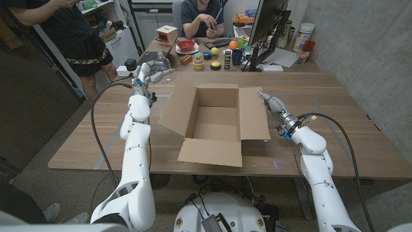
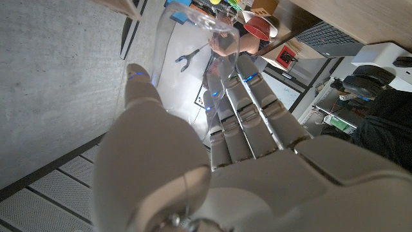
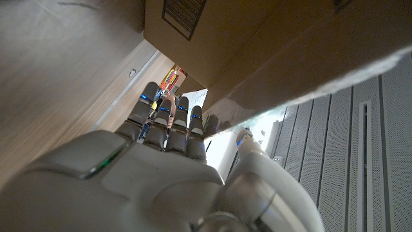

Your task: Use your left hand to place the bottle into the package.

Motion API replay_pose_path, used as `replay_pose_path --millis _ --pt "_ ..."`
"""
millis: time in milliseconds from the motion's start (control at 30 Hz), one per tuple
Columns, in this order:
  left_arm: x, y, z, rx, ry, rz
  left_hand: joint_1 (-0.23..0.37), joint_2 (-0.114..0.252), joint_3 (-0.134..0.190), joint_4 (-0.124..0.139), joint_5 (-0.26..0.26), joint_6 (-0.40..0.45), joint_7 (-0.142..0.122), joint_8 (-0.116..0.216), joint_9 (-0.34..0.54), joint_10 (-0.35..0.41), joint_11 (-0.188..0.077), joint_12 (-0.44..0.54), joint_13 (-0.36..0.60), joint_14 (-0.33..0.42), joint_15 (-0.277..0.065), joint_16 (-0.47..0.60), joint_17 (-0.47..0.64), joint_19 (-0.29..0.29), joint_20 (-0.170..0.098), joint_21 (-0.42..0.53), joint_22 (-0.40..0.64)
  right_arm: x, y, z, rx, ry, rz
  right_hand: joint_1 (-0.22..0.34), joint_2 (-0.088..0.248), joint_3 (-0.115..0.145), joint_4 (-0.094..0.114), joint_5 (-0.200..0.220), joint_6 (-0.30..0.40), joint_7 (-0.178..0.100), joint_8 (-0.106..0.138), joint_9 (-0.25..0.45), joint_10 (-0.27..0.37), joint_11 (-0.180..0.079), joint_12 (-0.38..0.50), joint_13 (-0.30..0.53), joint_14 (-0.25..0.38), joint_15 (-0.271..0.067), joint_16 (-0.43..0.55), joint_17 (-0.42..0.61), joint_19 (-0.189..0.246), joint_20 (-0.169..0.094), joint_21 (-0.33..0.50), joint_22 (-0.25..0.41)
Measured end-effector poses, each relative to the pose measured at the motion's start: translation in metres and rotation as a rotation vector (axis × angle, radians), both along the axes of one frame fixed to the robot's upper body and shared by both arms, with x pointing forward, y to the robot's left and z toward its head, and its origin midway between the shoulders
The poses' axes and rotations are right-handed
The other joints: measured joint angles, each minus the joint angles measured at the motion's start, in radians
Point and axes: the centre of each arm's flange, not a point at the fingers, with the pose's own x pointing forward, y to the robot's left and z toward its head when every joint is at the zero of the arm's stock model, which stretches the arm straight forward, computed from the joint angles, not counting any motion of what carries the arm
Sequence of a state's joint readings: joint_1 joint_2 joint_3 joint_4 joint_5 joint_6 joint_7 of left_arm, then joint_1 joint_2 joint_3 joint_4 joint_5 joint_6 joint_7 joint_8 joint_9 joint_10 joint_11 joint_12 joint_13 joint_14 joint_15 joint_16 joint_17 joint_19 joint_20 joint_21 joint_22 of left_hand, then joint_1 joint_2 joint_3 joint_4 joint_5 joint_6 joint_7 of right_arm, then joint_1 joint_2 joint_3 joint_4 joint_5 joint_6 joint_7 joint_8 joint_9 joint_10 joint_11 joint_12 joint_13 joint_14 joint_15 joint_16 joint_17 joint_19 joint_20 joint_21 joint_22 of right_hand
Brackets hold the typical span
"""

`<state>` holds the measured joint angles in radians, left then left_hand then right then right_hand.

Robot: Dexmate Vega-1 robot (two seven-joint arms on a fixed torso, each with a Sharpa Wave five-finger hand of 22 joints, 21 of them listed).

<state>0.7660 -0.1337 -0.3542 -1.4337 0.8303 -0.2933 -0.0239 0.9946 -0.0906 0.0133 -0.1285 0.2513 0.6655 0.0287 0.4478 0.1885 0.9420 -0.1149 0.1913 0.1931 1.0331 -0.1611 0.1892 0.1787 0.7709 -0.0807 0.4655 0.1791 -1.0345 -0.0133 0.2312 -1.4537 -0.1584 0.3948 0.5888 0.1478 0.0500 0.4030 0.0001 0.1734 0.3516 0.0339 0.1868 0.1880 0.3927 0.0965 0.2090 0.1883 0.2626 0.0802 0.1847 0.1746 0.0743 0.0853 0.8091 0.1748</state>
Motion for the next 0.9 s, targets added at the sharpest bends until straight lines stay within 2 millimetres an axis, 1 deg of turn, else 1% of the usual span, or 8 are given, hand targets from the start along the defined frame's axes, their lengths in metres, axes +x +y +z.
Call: replay_pose_path --millis 100,133,567,600,700,900 --pt "-0.003 -0.004 0.002 0.014 -0.008 -0.018 0.001 -0.001 0.000 0.000 0.000 0.000 0.000 -0.005 0.000 0.000 0.000 0.000 0.000 0.000 0.000 0.000 0.000 0.000 0.000 -0.007 0.000 0.000 0.000 -0.001 -0.001 -0.001 -0.002 0.000 0.000 0.000 0.000 0.000 0.000 0.000 0.000 0.000 0.000 0.000 0.000 0.000 0.000 0.000 0.000 0.000 0.003 -0.003 0.000 0.000" --pt "-0.005 -0.005 0.003 0.019 -0.012 -0.027 0.002 -0.002 0.000 0.000 0.000 0.013 -0.009 -0.008 0.000 0.000 0.000 0.000 0.000 0.000 0.000 0.000 0.000 0.000 0.000 -0.007 0.000 -0.001 0.000 -0.001 -0.002 -0.001 -0.003 0.000 0.000 0.000 0.000 0.000 0.000 0.000 0.000 0.000 0.000 0.000 0.000 0.000 0.000 0.000 0.000 0.000 0.003 -0.003 -0.003 0.000" --pt "-0.021 -0.022 0.012 0.066 -0.050 -0.120 0.001 -0.001 0.000 0.000 -0.004 0.016 -0.009 -0.011 0.005 0.003 -0.002 -0.003 0.000 0.001 0.001 0.000 0.001 0.000 0.000 -0.007 0.000 -0.004 -0.001 -0.002 -0.008 -0.004 -0.015 0.000 0.000 0.000 0.000 0.000 0.000 0.000 0.000 0.000 0.000 0.000 0.000 0.000 0.000 0.000 0.000 0.000 0.003 -0.004 -0.008 0.000" --pt "-0.023 -0.024 0.013 0.073 -0.055 -0.133 0.001 -0.001 0.000 0.000 -0.004 0.016 -0.009 -0.012 0.005 0.003 -0.002 -0.003 0.000 0.001 0.001 0.000 0.001 0.000 0.000 -0.009 0.000 -0.004 -0.001 -0.003 -0.009 -0.004 -0.017 0.000 0.000 -0.003 -0.003 0.000 0.000 0.000 0.000 0.000 0.000 0.000 0.000 0.000 0.000 0.000 0.000 0.000 0.000 -0.007 -0.008 0.000" --pt "-0.027 -0.028 0.015 0.084 -0.062 -0.159 0.001 -0.001 0.000 0.001 -0.004 0.016 -0.009 -0.012 0.005 0.004 -0.002 -0.003 0.000 0.001 0.001 0.000 0.001 0.000 0.000 -0.011 0.000 -0.005 -0.001 -0.004 -0.010 -0.003 -0.019 0.000 0.000 -0.004 -0.004 0.000 0.000 0.000 0.000 0.000 0.000 0.000 0.000 0.000 0.000 0.000 0.000 0.000 0.000 -0.007 -0.008 0.000" --pt "-0.039 -0.034 0.020 0.108 -0.087 -0.187 0.001 -0.001 0.002 0.002 -0.008 0.016 -0.009 -0.012 0.005 0.004 -0.002 -0.004 0.000 0.002 0.001 0.000 0.001 0.000 0.000 -0.011 0.000 -0.007 -0.001 -0.006 -0.010 0.000 -0.025 0.000 0.000 -0.004 -0.004 0.000 0.000 0.000 0.000 0.000 0.003 0.003 0.000 0.000 0.000 0.000 0.000 0.000 0.000 -0.007 -0.014 0.000"
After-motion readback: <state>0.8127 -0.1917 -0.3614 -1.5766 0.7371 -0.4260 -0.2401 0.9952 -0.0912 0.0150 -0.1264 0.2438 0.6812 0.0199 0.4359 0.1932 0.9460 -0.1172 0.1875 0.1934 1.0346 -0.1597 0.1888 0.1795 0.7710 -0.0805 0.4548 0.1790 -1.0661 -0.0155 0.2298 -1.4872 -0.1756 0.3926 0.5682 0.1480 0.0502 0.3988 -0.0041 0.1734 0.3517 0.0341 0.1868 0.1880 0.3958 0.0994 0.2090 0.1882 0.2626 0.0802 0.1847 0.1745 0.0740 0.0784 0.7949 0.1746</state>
